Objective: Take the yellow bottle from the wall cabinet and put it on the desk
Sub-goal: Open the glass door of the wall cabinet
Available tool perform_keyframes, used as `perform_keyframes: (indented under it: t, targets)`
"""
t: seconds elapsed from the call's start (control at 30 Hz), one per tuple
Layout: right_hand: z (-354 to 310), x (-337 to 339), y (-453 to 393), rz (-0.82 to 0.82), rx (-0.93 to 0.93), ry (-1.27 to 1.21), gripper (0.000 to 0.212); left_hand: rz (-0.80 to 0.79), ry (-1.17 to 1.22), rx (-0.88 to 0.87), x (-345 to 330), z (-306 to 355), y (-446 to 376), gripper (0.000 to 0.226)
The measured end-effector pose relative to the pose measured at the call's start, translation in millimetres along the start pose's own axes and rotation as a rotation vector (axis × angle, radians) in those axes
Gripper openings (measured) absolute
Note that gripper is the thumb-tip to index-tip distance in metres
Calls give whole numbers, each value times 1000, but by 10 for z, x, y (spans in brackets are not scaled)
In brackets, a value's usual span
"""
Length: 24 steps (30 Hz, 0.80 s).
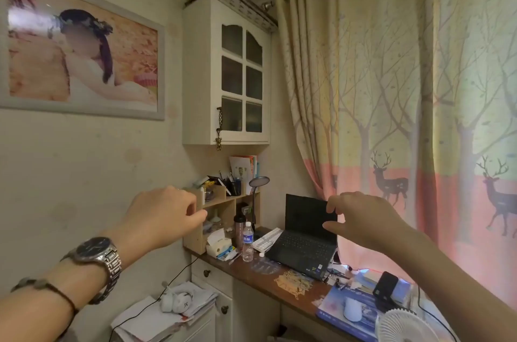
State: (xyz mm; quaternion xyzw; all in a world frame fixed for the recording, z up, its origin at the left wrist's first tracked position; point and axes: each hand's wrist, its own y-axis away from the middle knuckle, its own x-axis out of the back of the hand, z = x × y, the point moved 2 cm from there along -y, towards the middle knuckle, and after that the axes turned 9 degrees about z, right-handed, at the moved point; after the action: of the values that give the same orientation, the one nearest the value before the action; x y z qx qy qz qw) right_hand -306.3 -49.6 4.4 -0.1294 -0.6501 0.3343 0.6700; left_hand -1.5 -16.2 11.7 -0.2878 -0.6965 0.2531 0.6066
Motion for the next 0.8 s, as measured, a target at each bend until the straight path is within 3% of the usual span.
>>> perform_keyframes:
  t: [0.33,0.8]
  targets:
    - [119,-506,-279,-45,-12,-54,37,-31,-17,23,-558,36,-215,35]
    - [924,-1318,-1334,-38,69,-106,36,-41,-28,82,-1507,550,-1216,36]
